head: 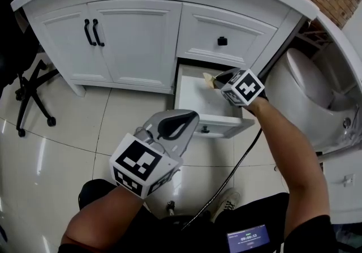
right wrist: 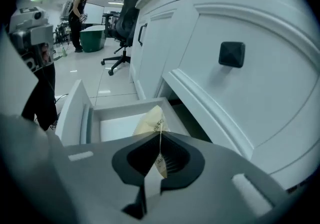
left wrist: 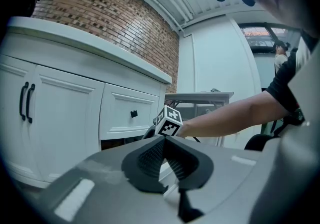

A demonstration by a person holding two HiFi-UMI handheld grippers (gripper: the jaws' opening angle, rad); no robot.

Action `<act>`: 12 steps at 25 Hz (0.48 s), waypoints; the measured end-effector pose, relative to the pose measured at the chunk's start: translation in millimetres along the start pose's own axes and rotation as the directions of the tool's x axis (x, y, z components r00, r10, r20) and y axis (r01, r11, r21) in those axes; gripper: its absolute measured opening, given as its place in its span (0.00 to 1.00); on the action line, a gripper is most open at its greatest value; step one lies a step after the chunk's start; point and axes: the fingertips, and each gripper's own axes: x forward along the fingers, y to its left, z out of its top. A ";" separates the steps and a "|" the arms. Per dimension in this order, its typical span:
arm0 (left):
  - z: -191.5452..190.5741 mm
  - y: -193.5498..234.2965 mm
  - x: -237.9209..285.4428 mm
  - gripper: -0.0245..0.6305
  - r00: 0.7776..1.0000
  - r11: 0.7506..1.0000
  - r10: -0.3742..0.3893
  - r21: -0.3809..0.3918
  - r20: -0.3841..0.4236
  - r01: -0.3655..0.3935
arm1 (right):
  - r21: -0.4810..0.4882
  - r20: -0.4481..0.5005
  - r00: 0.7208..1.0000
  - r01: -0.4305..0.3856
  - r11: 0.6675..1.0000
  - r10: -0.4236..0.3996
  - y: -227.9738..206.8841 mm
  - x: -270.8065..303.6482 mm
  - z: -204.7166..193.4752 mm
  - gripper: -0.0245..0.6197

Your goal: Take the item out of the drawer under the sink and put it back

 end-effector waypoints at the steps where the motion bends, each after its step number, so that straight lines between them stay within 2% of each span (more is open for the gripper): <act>1: -0.9 0.7 -0.2 0.04 1.000 1.000 0.002 -0.002 -0.002 -0.002 | -0.005 -0.011 1.000 -0.010 1.000 0.010 0.5 7.3 -0.6 0.06; 8: -10.3 7.3 -1.4 0.04 1.000 1.000 0.011 -0.013 -0.020 -0.011 | 0.001 -0.104 0.992 -0.073 0.997 0.073 6.2 49.1 -22.7 0.06; 12: -10.3 6.6 0.3 0.04 1.000 1.000 0.002 -0.005 -0.022 -0.002 | -0.017 -0.118 0.988 -0.105 0.994 0.102 12.1 61.8 -25.6 0.06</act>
